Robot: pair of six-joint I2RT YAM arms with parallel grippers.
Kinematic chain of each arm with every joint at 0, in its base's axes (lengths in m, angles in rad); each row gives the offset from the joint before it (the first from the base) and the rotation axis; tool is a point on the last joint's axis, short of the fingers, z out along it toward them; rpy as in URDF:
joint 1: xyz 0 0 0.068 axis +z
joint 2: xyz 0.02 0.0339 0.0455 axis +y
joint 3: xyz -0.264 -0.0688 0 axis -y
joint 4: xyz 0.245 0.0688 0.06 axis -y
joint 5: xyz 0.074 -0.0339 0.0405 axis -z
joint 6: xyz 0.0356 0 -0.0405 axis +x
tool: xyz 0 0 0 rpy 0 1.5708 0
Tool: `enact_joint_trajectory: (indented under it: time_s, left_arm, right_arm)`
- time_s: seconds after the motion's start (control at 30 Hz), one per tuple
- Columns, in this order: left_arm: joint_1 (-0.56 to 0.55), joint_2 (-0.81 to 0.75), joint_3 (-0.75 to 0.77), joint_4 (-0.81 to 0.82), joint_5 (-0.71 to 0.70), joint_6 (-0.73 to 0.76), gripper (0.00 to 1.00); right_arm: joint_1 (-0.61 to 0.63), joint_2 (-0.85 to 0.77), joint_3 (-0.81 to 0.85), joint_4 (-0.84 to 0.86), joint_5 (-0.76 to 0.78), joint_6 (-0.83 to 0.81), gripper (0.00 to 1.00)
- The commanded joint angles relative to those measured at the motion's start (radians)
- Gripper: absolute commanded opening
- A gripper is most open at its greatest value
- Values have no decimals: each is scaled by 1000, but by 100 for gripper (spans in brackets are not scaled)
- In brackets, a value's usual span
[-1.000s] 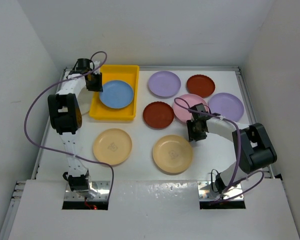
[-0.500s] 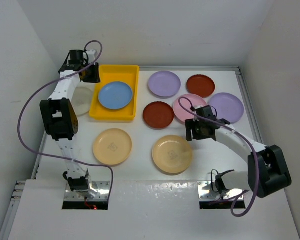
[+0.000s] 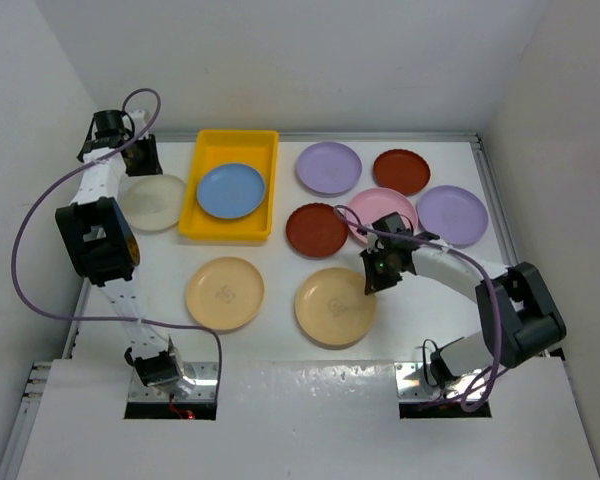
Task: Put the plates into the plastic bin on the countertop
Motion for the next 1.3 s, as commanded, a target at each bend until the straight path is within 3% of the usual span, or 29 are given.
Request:
enact_joint_trajectory:
  time_s: [0.0,0.07,0.17,0.3,0.37,0.4,0.43,0.53,0.67,0.87,1.27]
  left_arm:
    - [16,-80,-20,9,6,6,41]
    - [25,-93,-29,9,6,6,41]
    - [35,-103,-39,9,15,27,41]
    - [44,-112,-39,0,15,27,41]
    - [53,-112,-48,-1,26,27,41]
    - [53,-121,-60,-1,26,27,41]
    - [62,-132,-71,-1,26,27,41]
    - [82,-142,-86,-1,26,27,41]
    - [102,-142,-124,-1,16,15,41]
    - [131,-142,-144,-1,46,4,41]
    - [140,-152,-181,-1,69,15,41]
  right_arm:
    - [22,-61,113,-161,-86,-118,0]
    - [27,-112,174,-195,-170,-131,0]
    - [27,-83,415,-212,-271,-52,0]
    - [45,169,712,-48,-328,97,0]
    - [62,312,863,-11,-291,203,0]
    - [69,358,1039,-11,-271,234,0]
    - [76,500,1097,-14,-200,313,0]
    - [79,616,1289,20,-92,454,0]
    - [109,815,1430,127,32,572,0]
    - [172,966,1592,290,187,618,0]
    - [231,1094,1616,325,319,630,0]
